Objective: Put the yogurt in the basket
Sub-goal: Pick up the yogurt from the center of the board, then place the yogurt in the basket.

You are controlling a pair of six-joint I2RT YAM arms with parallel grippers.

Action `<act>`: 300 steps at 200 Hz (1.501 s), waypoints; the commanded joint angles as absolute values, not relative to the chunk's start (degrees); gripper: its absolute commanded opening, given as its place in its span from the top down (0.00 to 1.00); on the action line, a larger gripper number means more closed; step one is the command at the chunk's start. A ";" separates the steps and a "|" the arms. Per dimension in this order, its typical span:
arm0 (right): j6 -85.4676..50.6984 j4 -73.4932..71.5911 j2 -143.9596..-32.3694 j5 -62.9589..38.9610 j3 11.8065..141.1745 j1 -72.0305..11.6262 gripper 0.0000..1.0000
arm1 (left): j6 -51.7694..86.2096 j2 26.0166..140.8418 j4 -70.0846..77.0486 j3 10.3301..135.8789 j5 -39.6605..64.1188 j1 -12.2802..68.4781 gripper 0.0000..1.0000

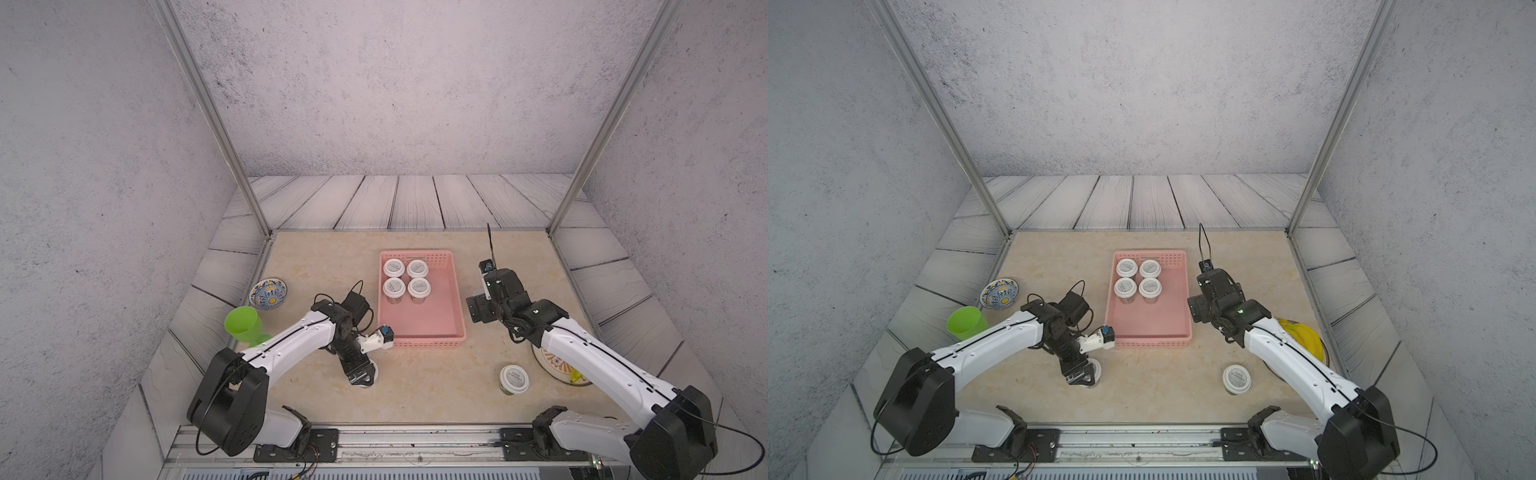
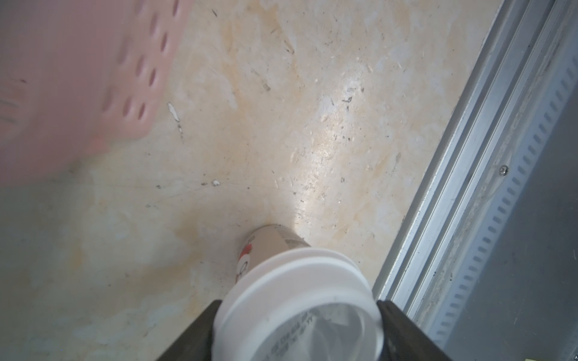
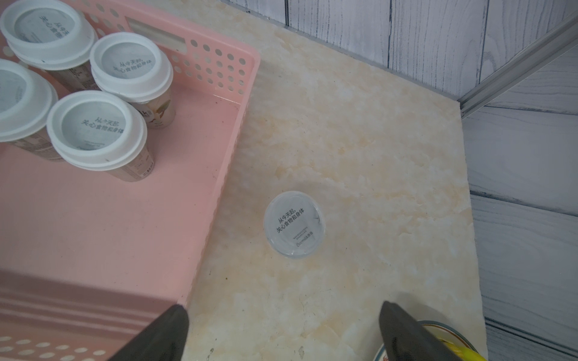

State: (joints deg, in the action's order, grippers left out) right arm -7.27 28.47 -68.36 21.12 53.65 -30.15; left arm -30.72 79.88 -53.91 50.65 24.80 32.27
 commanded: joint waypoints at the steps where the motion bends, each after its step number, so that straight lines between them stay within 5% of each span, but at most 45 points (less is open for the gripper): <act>1: -7.48 28.69 -68.57 21.18 54.00 -29.95 0.00 | -30.73 77.99 -56.87 52.97 25.92 32.52 0.24; 94: -7.47 28.80 -68.85 21.26 54.09 -29.86 0.01 | -28.65 78.57 -67.77 69.44 29.96 32.52 0.26; 300: -7.82 28.58 -67.48 21.98 53.66 -29.53 0.00 | -5.89 110.38 -62.47 101.96 16.24 35.83 0.29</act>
